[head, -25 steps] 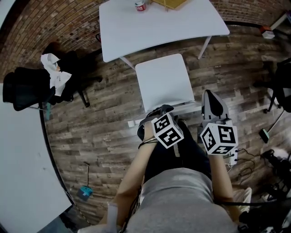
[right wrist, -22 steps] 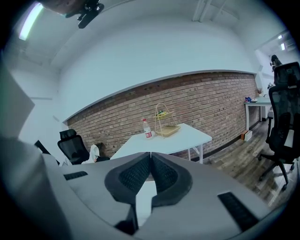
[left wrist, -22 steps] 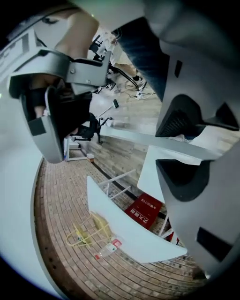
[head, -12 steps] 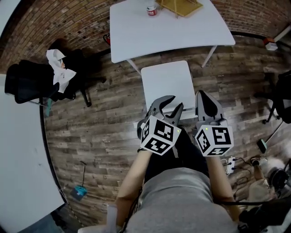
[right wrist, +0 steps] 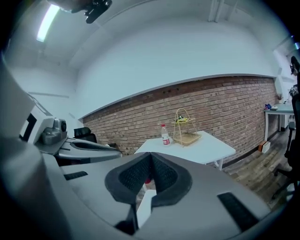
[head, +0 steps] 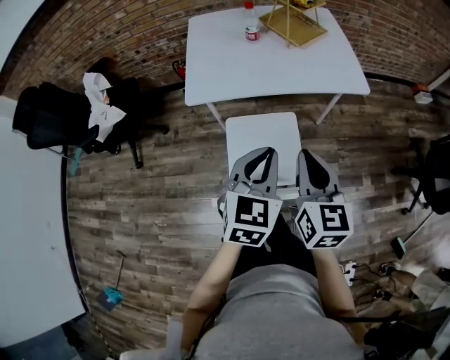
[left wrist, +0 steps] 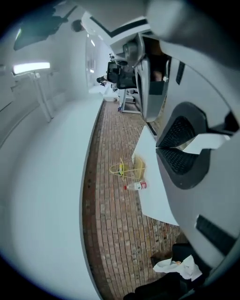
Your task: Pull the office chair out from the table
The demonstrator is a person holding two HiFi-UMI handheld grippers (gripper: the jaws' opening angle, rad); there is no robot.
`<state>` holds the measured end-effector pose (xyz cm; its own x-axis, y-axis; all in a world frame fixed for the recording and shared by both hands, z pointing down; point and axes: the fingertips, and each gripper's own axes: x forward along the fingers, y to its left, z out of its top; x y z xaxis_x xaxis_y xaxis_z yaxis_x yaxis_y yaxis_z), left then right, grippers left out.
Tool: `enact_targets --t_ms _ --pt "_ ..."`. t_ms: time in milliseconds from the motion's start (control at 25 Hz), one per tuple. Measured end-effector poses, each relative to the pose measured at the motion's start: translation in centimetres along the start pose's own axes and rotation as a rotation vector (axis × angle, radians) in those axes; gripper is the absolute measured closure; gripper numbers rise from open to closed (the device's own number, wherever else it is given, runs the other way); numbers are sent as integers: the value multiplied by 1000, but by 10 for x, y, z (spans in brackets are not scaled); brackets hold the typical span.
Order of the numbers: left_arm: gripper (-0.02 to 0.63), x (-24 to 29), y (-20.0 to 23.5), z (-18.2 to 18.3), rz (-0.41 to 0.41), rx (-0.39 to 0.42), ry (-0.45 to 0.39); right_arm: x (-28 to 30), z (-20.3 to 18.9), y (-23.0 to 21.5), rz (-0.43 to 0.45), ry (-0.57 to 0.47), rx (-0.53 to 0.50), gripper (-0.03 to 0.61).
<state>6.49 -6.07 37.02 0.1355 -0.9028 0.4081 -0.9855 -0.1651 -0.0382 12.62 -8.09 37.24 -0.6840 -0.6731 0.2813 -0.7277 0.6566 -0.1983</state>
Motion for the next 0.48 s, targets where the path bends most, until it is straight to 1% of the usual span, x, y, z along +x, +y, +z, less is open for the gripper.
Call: enact_targets --t_ms 80,240,480 --pt "597 1 0 3 -1 -15 -5 2 3 2 2 -1 -9 565" --pt "597 2 1 6 6 -16 -10 6 9 5 5 -12 -11 565" --pt "597 7 -2 4 1 -18 8 6 13 2 3 -19 -14 565"
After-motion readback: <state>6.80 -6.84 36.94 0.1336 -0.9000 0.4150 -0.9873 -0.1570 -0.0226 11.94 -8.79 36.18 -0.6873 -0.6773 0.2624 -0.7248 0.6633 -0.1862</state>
